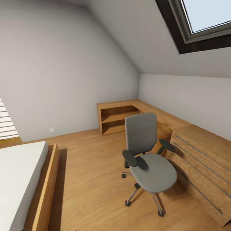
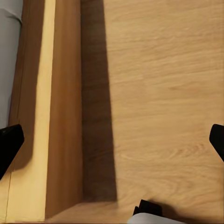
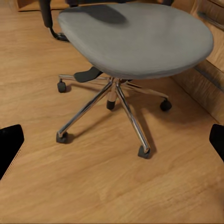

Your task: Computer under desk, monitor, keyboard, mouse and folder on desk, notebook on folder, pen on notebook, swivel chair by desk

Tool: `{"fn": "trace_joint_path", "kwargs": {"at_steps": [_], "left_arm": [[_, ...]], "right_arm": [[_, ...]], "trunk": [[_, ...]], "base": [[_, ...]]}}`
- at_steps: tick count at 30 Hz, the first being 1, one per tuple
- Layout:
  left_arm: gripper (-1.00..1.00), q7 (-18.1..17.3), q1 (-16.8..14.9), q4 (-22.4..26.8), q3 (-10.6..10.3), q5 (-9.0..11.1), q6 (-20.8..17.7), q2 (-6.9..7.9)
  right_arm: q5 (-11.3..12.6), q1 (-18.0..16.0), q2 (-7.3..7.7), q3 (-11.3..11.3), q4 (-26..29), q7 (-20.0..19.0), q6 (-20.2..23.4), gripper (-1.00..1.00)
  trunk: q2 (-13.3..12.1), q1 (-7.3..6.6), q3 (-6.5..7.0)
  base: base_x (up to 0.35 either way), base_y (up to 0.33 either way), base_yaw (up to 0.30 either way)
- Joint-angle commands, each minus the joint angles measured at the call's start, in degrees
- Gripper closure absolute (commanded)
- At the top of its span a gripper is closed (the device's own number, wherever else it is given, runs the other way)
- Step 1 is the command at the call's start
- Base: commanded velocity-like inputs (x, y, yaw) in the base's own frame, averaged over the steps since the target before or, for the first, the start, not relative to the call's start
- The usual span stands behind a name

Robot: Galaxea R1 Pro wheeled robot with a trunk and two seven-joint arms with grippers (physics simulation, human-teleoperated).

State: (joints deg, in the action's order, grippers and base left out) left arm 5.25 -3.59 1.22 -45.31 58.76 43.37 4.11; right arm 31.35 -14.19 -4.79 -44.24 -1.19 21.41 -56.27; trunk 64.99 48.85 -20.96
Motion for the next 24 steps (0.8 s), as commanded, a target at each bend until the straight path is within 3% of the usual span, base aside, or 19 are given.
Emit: {"fn": "trace_joint_path", "kwargs": {"at_steps": [1, 24], "left_arm": [[-1.00, 0.55, -0.01, 0.10, -0.48, 0.01, 0.07, 0.06], [-1.00, 0.55, -0.01, 0.10, -0.48, 0.04, 0.05, 0.03]], "right_arm": [[0.20, -0.05, -0.04, -0.50, -0.13, 0.29, -0.15, -1.00], [0.20, -0.04, -0.04, -0.50, -0.13, 0.29, -0.11, -1.00]], "trunk": [[0.04, 0.00, -0.07], [0.04, 0.00, -0.07]], "base": [[0.000, 0.000, 0.284], [0.000, 0.000, 0.284]]}}
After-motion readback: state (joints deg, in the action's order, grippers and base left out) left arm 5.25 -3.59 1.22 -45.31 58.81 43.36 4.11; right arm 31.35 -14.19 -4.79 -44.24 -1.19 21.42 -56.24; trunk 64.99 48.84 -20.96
